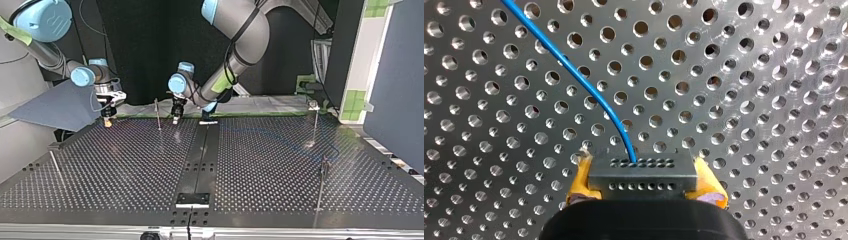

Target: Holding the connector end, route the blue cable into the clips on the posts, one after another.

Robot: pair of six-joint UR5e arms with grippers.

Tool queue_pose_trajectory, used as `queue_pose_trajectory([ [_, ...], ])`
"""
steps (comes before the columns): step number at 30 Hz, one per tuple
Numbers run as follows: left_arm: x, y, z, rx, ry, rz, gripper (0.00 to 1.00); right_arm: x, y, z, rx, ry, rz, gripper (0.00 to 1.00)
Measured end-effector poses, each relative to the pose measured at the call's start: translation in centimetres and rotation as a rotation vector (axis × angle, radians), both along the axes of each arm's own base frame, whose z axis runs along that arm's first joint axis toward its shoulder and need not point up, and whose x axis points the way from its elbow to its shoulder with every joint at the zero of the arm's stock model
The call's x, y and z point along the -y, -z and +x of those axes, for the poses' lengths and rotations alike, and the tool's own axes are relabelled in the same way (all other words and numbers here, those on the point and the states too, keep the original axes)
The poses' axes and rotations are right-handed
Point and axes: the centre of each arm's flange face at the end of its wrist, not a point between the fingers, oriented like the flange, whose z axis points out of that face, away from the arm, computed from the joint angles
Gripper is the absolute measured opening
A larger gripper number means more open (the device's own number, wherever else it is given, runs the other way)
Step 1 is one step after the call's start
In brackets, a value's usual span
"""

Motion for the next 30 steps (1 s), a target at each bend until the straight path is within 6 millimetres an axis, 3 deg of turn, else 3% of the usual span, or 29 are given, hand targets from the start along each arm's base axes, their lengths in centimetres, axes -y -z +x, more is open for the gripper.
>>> queue_pose_trajectory([
  [15, 0.1, -0.2, -2.8, -0.052, -0.040, 0.182, 0.98, -0.1, 0.1, -0.2, -0.003, 0.005, 0.010, 0.00],
  [30, 2.4, -5.0, -6.9, -0.029, 0.063, 0.157, 0.98, -0.2, 0.2, -0.3, -0.004, 0.007, 0.023, 0.00],
])
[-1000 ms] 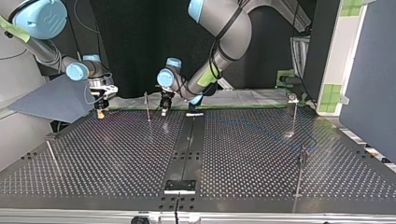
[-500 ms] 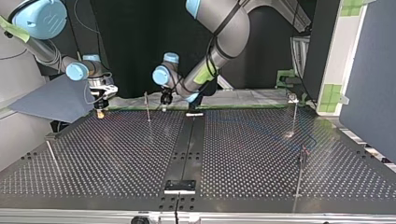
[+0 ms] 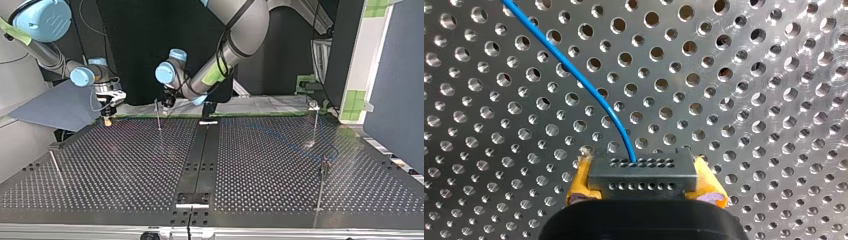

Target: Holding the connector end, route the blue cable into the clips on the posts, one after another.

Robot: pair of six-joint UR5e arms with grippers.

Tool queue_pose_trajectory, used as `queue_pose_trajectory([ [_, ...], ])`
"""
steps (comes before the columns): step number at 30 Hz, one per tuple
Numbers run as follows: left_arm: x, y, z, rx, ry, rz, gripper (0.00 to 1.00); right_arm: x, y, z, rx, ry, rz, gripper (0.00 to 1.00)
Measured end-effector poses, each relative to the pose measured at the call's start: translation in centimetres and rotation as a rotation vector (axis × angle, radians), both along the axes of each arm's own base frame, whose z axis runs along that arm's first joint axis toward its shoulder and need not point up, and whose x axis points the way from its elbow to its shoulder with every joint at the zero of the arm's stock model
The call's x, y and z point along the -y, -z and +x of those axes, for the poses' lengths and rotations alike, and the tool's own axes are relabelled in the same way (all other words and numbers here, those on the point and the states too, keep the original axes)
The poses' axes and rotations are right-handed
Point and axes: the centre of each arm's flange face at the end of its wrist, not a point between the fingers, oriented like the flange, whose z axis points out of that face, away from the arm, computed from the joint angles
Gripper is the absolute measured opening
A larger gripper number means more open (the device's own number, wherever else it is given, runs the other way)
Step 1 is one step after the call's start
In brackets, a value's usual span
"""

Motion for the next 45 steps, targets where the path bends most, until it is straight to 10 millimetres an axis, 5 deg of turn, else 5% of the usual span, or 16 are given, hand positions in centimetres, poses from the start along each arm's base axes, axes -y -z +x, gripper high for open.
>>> queue_pose_trajectory([
  [22, -1.8, 5.7, -6.7, -0.107, 0.068, 0.096, 0.98, 0.0, 0.0, -0.1, -0.001, 0.002, 0.002, 0.00],
  [27, -1.5, 5.3, -6.3, -0.086, 0.083, 0.069, 0.98, 0.0, 0.0, 0.0, -0.001, 0.001, 0.002, 0.00],
  [37, 0.2, 1.5, -5.3, 0.008, 0.087, -0.020, 0.98, -0.1, 0.1, 0.1, -0.001, 0.000, 0.004, 0.00],
  [45, 0.6, 1.2, -5.6, 0.014, 0.094, -0.043, 0.98, -0.1, 0.1, 0.1, -0.001, 0.000, 0.004, 0.00],
])
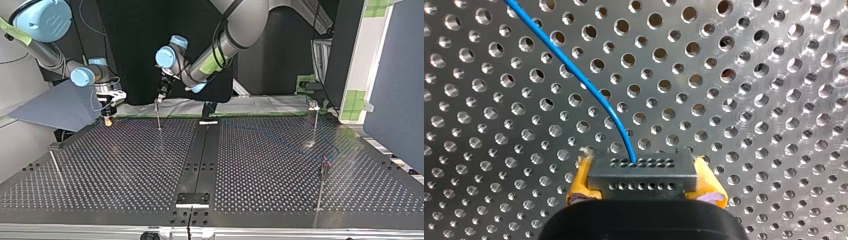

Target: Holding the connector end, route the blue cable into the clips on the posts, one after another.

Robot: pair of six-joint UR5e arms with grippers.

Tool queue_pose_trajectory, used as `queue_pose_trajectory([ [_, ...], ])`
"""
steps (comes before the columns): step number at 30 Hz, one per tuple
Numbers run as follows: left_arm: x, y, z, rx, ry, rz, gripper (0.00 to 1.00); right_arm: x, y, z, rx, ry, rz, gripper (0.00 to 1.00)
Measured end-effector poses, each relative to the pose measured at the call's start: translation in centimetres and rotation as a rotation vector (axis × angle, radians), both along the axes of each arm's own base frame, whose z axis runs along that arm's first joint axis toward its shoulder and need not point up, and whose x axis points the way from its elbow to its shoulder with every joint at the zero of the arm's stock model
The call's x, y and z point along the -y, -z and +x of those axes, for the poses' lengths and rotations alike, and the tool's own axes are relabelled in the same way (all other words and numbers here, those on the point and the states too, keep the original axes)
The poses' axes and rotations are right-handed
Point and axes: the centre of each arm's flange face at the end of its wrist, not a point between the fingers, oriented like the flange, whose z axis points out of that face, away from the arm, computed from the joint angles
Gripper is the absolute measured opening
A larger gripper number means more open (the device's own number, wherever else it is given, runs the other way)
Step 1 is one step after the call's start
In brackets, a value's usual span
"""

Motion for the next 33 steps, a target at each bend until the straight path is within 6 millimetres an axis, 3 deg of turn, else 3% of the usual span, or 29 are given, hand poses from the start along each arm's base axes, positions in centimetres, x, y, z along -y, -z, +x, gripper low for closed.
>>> queue_pose_trajectory([
  [33, -0.49, 0.65, -0.77, -0.075, 0.000, 0.009, 0.98, 0.00, 0.06, -0.12, 0.001, 0.001, 0.003, 0.00],
])
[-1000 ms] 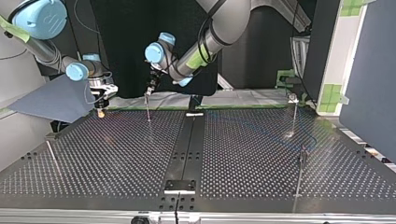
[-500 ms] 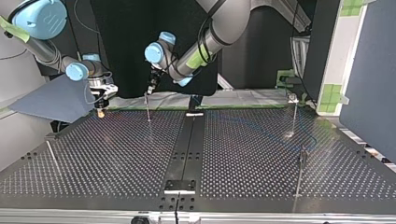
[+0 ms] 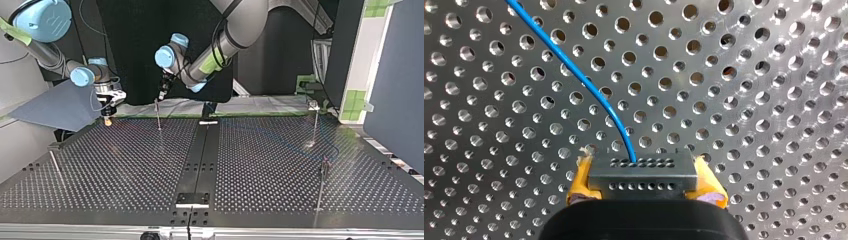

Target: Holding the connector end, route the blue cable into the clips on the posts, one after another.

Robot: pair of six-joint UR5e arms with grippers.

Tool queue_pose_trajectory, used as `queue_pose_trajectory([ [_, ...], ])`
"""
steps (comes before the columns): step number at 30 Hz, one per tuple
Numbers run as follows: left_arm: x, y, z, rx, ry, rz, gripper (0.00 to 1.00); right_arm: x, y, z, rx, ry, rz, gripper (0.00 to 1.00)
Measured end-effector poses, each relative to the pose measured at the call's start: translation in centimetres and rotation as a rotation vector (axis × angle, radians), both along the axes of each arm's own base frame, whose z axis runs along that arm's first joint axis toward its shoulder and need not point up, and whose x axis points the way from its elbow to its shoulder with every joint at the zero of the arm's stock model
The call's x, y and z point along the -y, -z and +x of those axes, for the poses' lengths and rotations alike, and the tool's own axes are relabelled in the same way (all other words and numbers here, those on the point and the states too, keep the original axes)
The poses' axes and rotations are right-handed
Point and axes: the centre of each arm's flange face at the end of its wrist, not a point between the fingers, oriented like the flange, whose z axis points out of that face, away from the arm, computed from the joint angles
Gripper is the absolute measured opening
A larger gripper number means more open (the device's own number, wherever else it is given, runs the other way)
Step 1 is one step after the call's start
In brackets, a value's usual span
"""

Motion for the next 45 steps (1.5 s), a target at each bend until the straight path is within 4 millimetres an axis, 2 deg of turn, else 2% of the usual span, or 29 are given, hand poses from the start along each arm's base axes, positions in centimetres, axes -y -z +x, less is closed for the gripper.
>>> queue_pose_trajectory([
  [38, -0.02, 0.08, -0.17, -0.025, -0.008, -0.030, 0.98, -0.05, 0.03, 0.15, 0.001, -0.004, 0.002, 0.00],
  [45, -0.45, 0.28, -0.75, -0.063, -0.017, -0.021, 0.98, -0.07, 0.04, 0.14, 0.001, -0.003, 0.003, 0.00],
])
